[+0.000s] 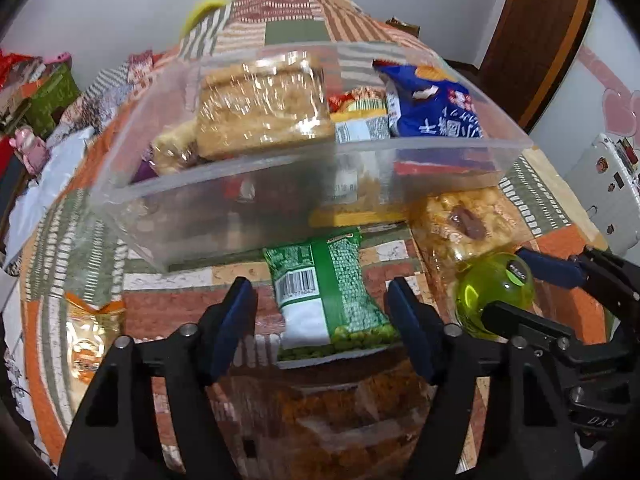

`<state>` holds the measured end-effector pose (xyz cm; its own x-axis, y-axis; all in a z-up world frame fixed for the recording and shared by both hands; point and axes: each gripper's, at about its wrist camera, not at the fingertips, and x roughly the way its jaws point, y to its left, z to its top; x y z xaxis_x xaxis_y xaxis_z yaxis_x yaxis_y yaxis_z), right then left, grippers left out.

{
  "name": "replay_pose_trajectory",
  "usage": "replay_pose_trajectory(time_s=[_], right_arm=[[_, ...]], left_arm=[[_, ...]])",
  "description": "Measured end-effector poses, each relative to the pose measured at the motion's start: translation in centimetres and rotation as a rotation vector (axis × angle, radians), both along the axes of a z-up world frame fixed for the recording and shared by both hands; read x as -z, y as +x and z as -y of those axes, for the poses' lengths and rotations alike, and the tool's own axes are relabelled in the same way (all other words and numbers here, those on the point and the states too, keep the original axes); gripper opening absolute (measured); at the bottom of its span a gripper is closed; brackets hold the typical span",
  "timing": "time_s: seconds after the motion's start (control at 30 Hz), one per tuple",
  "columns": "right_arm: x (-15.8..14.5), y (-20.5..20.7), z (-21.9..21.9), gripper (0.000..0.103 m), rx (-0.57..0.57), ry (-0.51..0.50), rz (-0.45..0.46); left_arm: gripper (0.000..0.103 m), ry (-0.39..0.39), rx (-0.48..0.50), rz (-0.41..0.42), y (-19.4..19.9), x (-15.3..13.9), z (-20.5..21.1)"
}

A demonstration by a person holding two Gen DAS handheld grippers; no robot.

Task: Organize snacks
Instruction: 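Grasp the green pea bag with the left tool while the right tool grasps the green jelly cup, then carry the pea bag and jelly cup over the box and release both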

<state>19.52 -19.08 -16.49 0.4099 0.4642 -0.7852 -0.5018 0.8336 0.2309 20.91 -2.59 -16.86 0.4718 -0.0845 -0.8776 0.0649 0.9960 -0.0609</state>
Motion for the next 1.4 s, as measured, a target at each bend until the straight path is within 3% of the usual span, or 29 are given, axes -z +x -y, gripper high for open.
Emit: replay_pose_trajectory(time_s=[0.07,0.2,0.3,0.67,1.0,1.4], right_arm=[[0.4,0.1,-0.2,0.044,-0.014,0.006,-0.023],[0.3,0.0,-0.2,0.044,-0.011,0.004,-0.01],[0.3,-0.1,-0.2,0.044,-0.011,0.003,-0.006],[-0.8,-0.9,-0.2,0.043,-0.012,0.009,0.012],[-4.0,-1.8,0.1,0.043,-0.006,0.043,0.085],[-7.2,0.0,-0.7,0.043,0.004,0.093,0.161]], left_arm=[[0.062,-0.007,-0.004,-0.009,0.2,0.4,-0.1],[0.049,-0.001,0.0,0.009,0.3,0.6,0.1],[0.044,-0.019,0.025,0.024,0.1,0.4,0.2],[0.042,-0.034,0.029,0.093,-2.6,-2.2,-0.7],[0.042,-0.05,0.01,0.176,-5.3,-6.0,-1.3],[0.042,-0.06,-0.042,0.271,-4.6,-9.9,-4.4]])
